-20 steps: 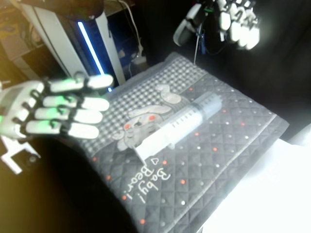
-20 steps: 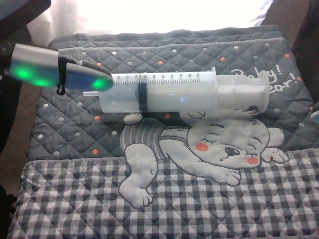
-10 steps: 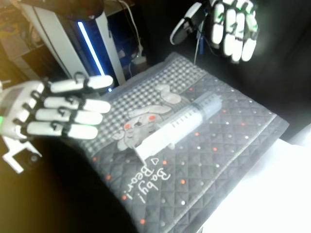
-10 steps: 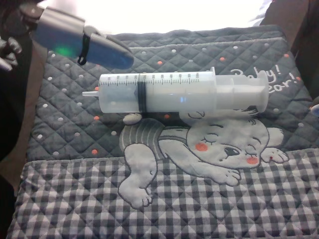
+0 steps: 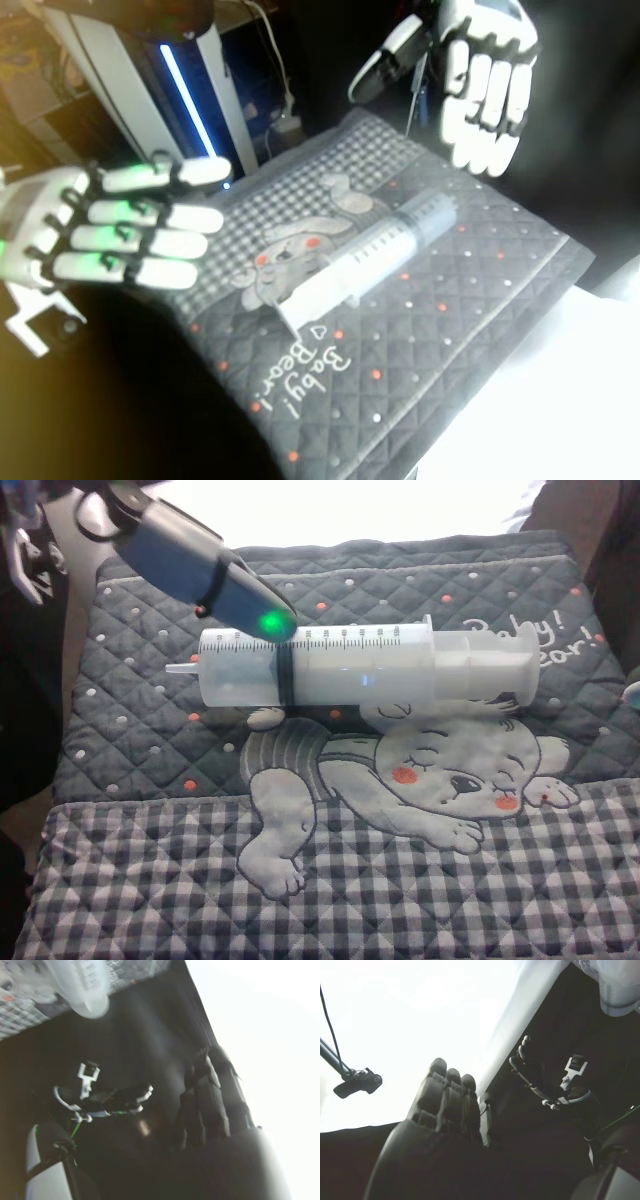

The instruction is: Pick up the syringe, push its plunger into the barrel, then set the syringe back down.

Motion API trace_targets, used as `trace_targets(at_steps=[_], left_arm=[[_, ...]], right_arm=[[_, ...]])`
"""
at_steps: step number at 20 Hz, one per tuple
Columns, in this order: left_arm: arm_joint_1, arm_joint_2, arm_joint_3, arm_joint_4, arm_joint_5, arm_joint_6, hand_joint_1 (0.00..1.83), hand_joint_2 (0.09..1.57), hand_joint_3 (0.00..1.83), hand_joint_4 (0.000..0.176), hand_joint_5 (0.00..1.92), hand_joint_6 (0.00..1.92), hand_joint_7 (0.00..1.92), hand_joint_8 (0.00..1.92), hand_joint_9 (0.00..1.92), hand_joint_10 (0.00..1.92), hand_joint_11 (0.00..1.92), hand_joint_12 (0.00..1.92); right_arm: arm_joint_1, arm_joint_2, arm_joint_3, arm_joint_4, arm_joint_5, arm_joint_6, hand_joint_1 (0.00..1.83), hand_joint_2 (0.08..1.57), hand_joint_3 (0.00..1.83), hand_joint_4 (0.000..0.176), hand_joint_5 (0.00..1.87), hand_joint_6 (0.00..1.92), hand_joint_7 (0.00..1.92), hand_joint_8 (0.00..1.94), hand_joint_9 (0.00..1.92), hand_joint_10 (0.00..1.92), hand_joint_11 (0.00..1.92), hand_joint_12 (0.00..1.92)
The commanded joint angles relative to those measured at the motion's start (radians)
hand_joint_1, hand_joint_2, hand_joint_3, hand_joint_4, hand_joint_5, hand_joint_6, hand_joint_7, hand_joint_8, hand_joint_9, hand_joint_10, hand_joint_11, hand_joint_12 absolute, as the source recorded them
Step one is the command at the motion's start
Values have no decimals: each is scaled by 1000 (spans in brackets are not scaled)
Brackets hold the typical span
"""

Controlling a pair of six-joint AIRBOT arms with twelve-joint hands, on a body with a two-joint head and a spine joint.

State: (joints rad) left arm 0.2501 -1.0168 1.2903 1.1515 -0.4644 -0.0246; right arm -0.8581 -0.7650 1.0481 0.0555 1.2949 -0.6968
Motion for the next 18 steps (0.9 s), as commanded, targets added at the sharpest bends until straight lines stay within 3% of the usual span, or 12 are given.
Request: trace_targets(at_steps=[1, 4, 6, 10, 11, 13, 14, 15, 17, 18], left_arm=[[-20, -8, 7, -14, -38, -45, 543, 703, 3, 0, 1, 0, 279, 5, 316, 9, 193, 422], [-24, -45, 30, 69, -22, -118, 501, 743, 2, 0, 0, 0, 204, 0, 247, 0, 83, 597], [-18, -71, 53, 104, -13, -155, 491, 742, 1, 0, 0, 0, 187, 0, 246, 0, 64, 592], [-3, -114, 70, 147, 26, -156, 503, 723, 0, 0, 0, 0, 165, 1, 242, 3, 2, 572], [3, -133, 80, 160, 37, -156, 499, 715, 0, 0, 0, 0, 141, 2, 233, 6, 1, 514], [17, -154, 96, 162, 42, -161, 499, 706, 0, 30, 0, 0, 120, 0, 167, 1, 0, 344], [27, -166, 108, 163, 46, -169, 493, 706, 0, 23, 0, 0, 129, 4, 140, 0, 0, 331], [37, -177, 119, 160, 49, -176, 492, 706, 0, 19, 0, 0, 160, 9, 113, 7, 0, 138], [63, -197, 138, 152, 64, -177, 478, 699, 0, 25, 0, 0, 169, 10, 120, 12, 7, 106], [74, -206, 145, 154, 74, -177, 490, 697, 2, 33, 0, 0, 135, 1, 131, 2, 1, 195]], right_arm=[[11, 3, 0, 25, 127, 5, 546, 624, 4, 133, 0, 0, 72, 3, 42, 6, 56, 61], [11, 3, 0, 27, 129, 5, 497, 639, 8, 123, 0, 0, 66, 0, 37, 2, 65, 62], [12, 2, -1, 28, 130, 5, 508, 631, 3, 133, 0, 0, 64, 0, 33, 0, 58, 57], [15, 0, -1, 28, 131, 5, 503, 632, 2, 125, 0, 0, 79, 5, 51, 6, 81, 63], [16, -1, -1, 28, 132, 5, 507, 643, 6, 118, 0, 0, 80, 4, 47, 4, 69, 56], [17, -2, 0, 28, 132, 5, 522, 645, 5, 124, 0, 0, 78, 2, 41, 0, 59, 49], [18, -3, 0, 28, 133, 5, 512, 637, 0, 129, 0, 0, 83, 4, 48, 3, 70, 53], [19, -4, 0, 28, 134, 5, 518, 635, 0, 125, 0, 0, 81, 3, 47, 2, 72, 53], [19, -4, 0, 28, 135, 5, 503, 635, 0, 116, 0, 0, 86, 4, 54, 5, 86, 58], [19, -4, 0, 28, 136, 5, 501, 635, 0, 119, 0, 0, 88, 4, 58, 6, 93, 60]])
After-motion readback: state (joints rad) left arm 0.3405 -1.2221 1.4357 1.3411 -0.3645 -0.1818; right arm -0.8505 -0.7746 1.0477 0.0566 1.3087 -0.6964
